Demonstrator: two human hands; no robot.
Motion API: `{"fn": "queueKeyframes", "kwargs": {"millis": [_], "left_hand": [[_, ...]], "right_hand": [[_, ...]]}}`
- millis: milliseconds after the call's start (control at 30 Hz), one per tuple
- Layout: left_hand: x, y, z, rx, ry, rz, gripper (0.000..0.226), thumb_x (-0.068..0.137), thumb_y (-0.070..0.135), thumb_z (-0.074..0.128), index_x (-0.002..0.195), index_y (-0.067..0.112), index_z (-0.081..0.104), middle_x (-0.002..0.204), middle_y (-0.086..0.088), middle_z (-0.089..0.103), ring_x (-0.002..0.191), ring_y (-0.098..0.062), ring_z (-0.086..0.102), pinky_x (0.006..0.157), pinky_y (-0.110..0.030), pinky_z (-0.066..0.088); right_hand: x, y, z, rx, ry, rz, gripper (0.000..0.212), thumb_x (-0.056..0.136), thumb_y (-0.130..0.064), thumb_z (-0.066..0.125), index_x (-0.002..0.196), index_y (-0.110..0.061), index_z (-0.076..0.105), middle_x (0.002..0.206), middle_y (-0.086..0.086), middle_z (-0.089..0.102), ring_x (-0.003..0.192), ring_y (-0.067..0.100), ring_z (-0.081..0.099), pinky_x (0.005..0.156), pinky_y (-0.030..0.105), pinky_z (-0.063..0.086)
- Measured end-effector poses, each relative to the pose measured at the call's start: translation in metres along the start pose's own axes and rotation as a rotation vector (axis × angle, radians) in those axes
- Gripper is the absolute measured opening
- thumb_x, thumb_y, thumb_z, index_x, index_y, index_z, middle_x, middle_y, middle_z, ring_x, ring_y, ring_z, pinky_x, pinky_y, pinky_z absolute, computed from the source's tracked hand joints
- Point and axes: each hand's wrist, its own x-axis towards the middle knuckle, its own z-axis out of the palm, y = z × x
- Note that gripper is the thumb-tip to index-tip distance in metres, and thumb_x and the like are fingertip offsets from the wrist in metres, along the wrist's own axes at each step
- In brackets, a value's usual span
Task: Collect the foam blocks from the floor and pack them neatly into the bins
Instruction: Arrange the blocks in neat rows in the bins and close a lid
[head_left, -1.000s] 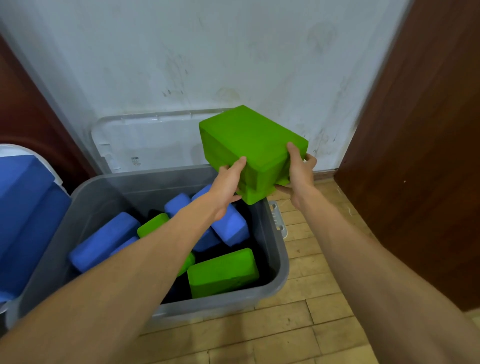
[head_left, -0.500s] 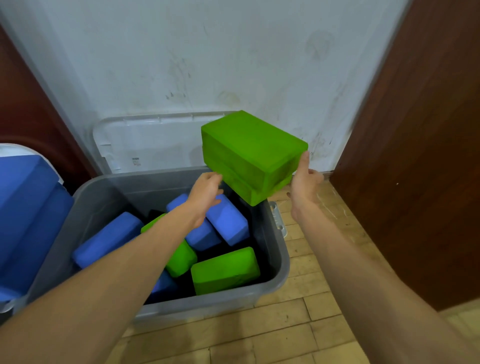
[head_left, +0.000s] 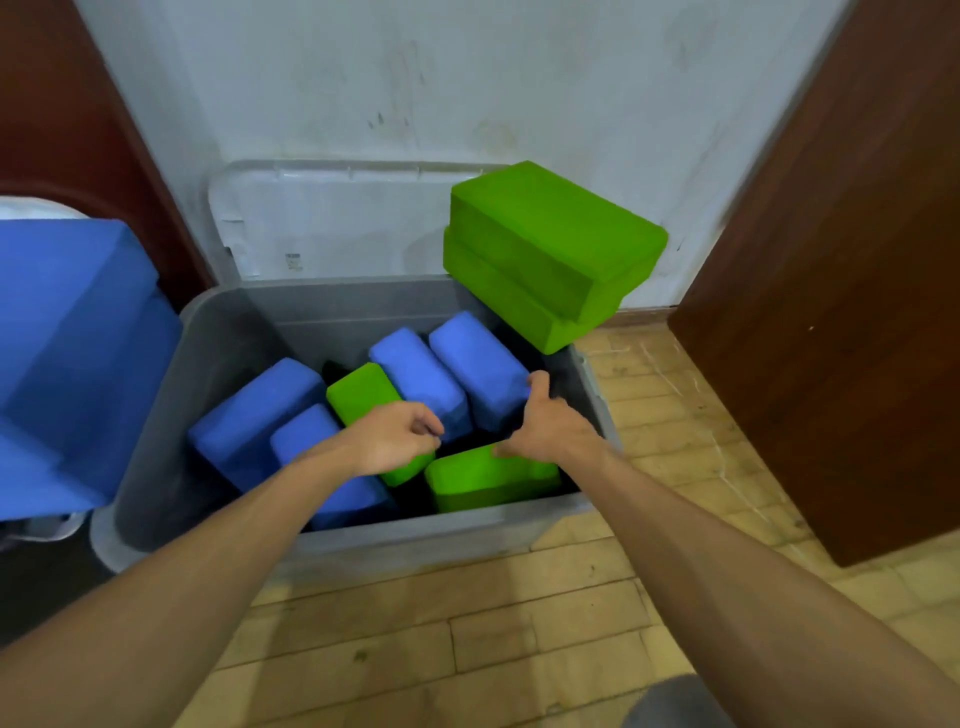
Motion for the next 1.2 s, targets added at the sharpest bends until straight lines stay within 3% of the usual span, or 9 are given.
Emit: {"fn": "queueKeyframes", "kwargs": {"millis": [133, 333, 400, 533, 667, 867, 1067, 1133, 1200], "left_hand": [[-0.002, -0.007, 0.017, 0.142, -0.098, 0.044, 0.042, 0.088, 0.029, 0.066, 0.127, 0.014, 0.058, 0.124, -0.005, 0.061, 0.111, -0.017, 0.058, 0.090, -0.022, 0.041], [0.018, -0.006, 0.045, 0.470, -0.065, 0.133, 0.080, 0.070, 0.063, 0.070, 0.134, 0.023, 0.045, 0.128, -0.005, 0.055, 0.116, -0.026, 0.051, 0.098, -0.037, 0.042], [0.020, -0.006, 0.050, 0.540, -0.035, 0.173, 0.077, 0.065, 0.063, 0.072, 0.129, 0.026, 0.047, 0.123, -0.005, 0.057, 0.112, -0.026, 0.053, 0.094, -0.038, 0.045], [0.016, -0.004, 0.046, 0.523, 0.003, 0.236, 0.054, 0.065, 0.057, 0.070, 0.109, 0.028, 0.056, 0.110, 0.000, 0.065, 0.102, -0.023, 0.062, 0.081, -0.037, 0.051], [0.006, -0.006, 0.034, 0.486, 0.003, 0.280, 0.037, 0.067, 0.050, 0.072, 0.093, 0.030, 0.058, 0.096, 0.004, 0.070, 0.090, -0.019, 0.064, 0.075, -0.034, 0.052], [-0.005, -0.004, 0.005, 0.417, -0.001, 0.281, 0.057, 0.062, 0.044, 0.078, 0.113, 0.028, 0.061, 0.096, 0.007, 0.067, 0.087, -0.015, 0.059, 0.078, -0.030, 0.051], [-0.018, -0.005, -0.017, 0.259, 0.027, 0.268, 0.070, 0.056, 0.042, 0.070, 0.123, 0.024, 0.059, 0.106, 0.007, 0.067, 0.094, -0.011, 0.060, 0.084, -0.023, 0.047], [-0.025, -0.011, -0.031, 0.184, 0.042, 0.236, 0.074, 0.055, 0.040, 0.068, 0.126, 0.026, 0.057, 0.111, 0.012, 0.064, 0.099, -0.006, 0.059, 0.083, -0.015, 0.043], [-0.032, -0.024, -0.048, 0.029, 0.084, 0.207, 0.077, 0.051, 0.040, 0.072, 0.125, 0.027, 0.056, 0.111, 0.015, 0.061, 0.098, 0.001, 0.059, 0.081, -0.006, 0.041]], "right_hand": [[0.008, -0.004, 0.010, 0.160, 0.019, 0.038, 0.101, 0.068, -0.028, 0.086, 0.136, -0.018, 0.012, 0.127, 0.015, 0.051, 0.115, 0.034, 0.055, 0.096, 0.042, 0.045], [0.017, 0.009, 0.013, 0.238, 0.160, -0.091, 0.073, 0.074, -0.033, 0.081, 0.124, -0.017, 0.031, 0.107, 0.005, 0.053, 0.106, 0.027, 0.055, 0.078, 0.027, 0.035], [0.018, 0.012, 0.016, 0.284, 0.229, -0.097, 0.062, 0.078, -0.041, 0.075, 0.120, -0.018, 0.035, 0.116, 0.010, 0.050, 0.104, 0.027, 0.051, 0.081, 0.029, 0.034], [0.029, 0.007, 0.023, 0.206, 0.336, -0.134, 0.073, 0.072, -0.050, 0.077, 0.118, -0.009, 0.037, 0.124, 0.014, 0.049, 0.112, 0.030, 0.051, 0.086, 0.037, 0.039], [0.037, 0.004, 0.024, 0.117, 0.313, -0.058, 0.073, 0.071, -0.043, 0.080, 0.119, -0.006, 0.039, 0.124, 0.016, 0.056, 0.114, 0.035, 0.054, 0.086, 0.043, 0.045], [0.040, -0.004, 0.015, 0.207, 0.250, 0.014, 0.069, 0.071, -0.029, 0.081, 0.127, -0.009, 0.047, 0.128, 0.014, 0.056, 0.119, 0.033, 0.053, 0.091, 0.037, 0.045], [0.046, -0.016, 0.006, 0.774, 0.056, 0.127, 0.054, 0.075, -0.037, 0.072, 0.117, -0.005, 0.063, 0.112, 0.007, 0.067, 0.102, 0.025, 0.065, 0.093, 0.041, 0.052], [0.049, -0.022, 0.005, 0.942, 0.014, 0.146, 0.039, 0.079, -0.043, 0.064, 0.099, -0.010, 0.069, 0.086, -0.002, 0.071, 0.079, 0.013, 0.068, 0.075, 0.033, 0.053], [0.046, -0.021, 0.007, 1.017, 0.002, 0.176, 0.028, 0.091, -0.038, 0.055, 0.074, -0.017, 0.059, 0.058, -0.007, 0.058, 0.052, 0.009, 0.053, 0.055, 0.026, 0.038]]}}
